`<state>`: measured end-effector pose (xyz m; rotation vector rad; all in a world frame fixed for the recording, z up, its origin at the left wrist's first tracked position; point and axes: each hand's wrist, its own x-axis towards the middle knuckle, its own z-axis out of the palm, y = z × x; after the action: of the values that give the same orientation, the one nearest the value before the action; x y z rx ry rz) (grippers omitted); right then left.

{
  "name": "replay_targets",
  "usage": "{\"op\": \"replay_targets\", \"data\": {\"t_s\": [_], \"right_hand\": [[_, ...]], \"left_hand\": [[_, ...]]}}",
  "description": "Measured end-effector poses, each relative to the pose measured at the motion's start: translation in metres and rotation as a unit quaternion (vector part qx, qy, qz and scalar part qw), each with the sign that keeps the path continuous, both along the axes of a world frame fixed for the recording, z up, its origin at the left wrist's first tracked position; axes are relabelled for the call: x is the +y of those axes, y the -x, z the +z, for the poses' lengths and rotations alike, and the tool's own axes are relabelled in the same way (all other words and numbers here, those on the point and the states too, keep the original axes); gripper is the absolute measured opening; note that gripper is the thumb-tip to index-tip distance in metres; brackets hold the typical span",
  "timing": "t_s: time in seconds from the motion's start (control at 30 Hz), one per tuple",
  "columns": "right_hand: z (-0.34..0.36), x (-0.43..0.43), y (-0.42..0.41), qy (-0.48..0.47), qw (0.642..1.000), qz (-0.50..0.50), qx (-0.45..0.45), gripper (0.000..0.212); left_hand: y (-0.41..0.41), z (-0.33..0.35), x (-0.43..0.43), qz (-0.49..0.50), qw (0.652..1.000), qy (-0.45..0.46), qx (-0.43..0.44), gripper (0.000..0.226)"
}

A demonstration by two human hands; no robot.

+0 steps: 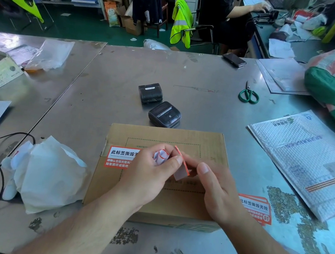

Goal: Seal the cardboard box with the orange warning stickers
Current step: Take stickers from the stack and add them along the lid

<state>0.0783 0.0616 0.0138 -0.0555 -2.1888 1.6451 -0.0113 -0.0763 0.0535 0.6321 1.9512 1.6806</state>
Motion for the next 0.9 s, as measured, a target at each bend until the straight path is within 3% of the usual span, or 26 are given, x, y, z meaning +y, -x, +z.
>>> {"op": "replay_targets", "data": {"t_s": [0.57,0.9], "right_hand": [[0.0053,-0.0024,0.0017,-0.003,1.0,0.019,0.0,0.043],[0.0036,-0.0014,0.0002,0.035,0.999,0.007,-0.019,0.042]], "left_hand": [[0.0072,-0.0026,-0.0013,0.015,0.996,0.079,0.046,0.018],[0.0055,0.0,0.0,0.015,0.996,0.072,0.044,0.018]]}}
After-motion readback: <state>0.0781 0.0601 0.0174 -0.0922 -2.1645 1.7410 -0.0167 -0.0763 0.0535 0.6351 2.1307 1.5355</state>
